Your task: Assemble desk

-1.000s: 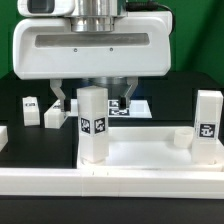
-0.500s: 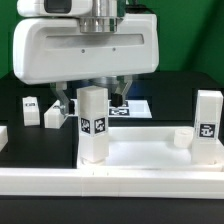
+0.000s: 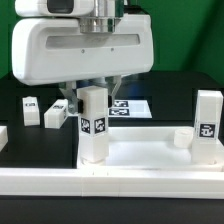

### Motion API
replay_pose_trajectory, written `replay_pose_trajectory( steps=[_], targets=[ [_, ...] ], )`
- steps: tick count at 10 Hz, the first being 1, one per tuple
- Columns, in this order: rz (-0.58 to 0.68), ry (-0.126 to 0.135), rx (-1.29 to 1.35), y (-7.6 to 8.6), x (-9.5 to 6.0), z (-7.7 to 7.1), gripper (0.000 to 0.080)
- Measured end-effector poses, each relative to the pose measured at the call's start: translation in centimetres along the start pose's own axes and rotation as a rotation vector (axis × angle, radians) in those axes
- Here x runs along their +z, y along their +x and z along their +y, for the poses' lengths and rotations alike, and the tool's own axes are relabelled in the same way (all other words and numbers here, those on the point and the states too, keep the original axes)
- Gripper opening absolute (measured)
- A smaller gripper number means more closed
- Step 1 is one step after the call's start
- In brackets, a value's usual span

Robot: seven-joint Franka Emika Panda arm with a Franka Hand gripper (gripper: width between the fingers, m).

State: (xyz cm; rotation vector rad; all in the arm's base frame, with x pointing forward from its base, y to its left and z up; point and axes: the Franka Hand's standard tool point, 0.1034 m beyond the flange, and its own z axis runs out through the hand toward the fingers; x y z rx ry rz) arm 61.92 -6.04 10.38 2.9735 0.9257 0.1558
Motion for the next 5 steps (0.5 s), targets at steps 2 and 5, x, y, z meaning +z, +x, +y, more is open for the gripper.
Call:
replay_pose_trajectory(
  steps=[2, 5],
  targets=[
    [0.0, 0.0, 0.012, 0.0, 0.0, 0.0, 0.0289],
    [0.001, 0.011, 0.257, -0.09, 0.04, -0.04, 0.0289]
  ],
)
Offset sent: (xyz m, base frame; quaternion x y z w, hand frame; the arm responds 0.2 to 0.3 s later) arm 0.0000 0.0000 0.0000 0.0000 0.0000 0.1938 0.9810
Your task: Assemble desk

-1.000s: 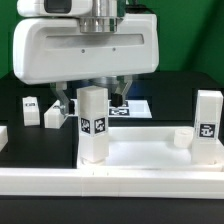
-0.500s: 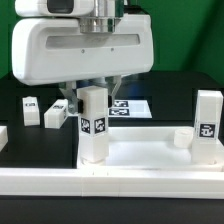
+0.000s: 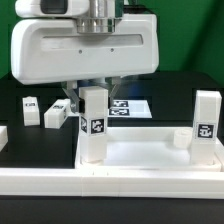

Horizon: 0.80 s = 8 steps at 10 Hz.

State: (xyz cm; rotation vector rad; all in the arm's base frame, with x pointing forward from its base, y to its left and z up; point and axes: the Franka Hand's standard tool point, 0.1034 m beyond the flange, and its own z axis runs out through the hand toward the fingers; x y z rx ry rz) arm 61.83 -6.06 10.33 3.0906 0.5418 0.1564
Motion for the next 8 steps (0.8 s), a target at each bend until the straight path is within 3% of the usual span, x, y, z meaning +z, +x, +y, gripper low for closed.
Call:
replay_pose_trajectory(
  steps=[8],
  targets=[
    [0.002, 0.015, 0.774, 0.12, 0.16, -0.15, 0.029]
  ],
)
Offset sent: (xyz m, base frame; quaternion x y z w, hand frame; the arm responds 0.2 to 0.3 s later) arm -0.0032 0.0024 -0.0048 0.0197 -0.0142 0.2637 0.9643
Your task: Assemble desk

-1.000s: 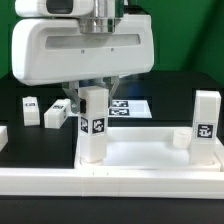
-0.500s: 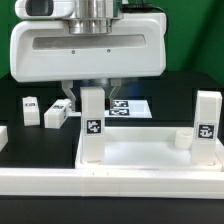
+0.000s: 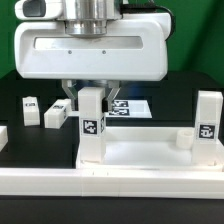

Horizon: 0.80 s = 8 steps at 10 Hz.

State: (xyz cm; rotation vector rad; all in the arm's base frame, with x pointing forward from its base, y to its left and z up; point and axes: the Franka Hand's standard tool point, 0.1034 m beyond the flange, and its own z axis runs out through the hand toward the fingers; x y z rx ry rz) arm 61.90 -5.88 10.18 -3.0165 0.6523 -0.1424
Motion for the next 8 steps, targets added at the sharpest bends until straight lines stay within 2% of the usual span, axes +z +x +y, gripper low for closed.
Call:
replay_pose_trajectory(
  steps=[3, 5, 7, 8],
  targets=[
    [0.001, 0.0, 0.234, 0.01, 0.01, -0.22, 0.029],
    [0.001, 0.0, 0.227, -0.02, 0.02, -0.28, 0.03],
    [0.0, 0.001, 0.184, -0.08, 0.04, -0.43, 0.0607],
    [-0.002, 0.0, 0.163, -0.11, 0.01, -0.57, 0.0636]
  ],
)
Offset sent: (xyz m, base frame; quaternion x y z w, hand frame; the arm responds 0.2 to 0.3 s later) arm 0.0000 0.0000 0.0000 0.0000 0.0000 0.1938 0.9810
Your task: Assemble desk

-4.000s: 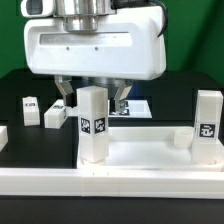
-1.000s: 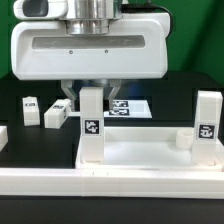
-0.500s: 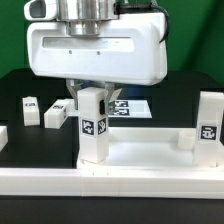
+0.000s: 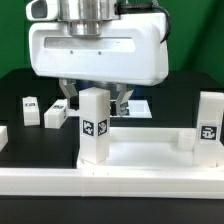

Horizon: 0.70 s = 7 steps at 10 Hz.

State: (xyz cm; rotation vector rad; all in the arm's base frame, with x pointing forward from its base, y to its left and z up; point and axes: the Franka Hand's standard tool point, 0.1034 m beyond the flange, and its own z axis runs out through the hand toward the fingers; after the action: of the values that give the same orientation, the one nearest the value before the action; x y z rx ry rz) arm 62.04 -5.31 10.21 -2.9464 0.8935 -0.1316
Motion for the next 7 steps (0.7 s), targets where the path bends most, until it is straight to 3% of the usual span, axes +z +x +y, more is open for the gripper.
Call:
replay_pose_trajectory(
  steps=[5, 7],
  targets=[
    [0.002, -0.002, -0.387, 0.1, -0.02, 0.13, 0.0648],
    [0.016, -0.015, -0.618, 0.29, -0.27, -0.21, 0.0648]
  ],
)
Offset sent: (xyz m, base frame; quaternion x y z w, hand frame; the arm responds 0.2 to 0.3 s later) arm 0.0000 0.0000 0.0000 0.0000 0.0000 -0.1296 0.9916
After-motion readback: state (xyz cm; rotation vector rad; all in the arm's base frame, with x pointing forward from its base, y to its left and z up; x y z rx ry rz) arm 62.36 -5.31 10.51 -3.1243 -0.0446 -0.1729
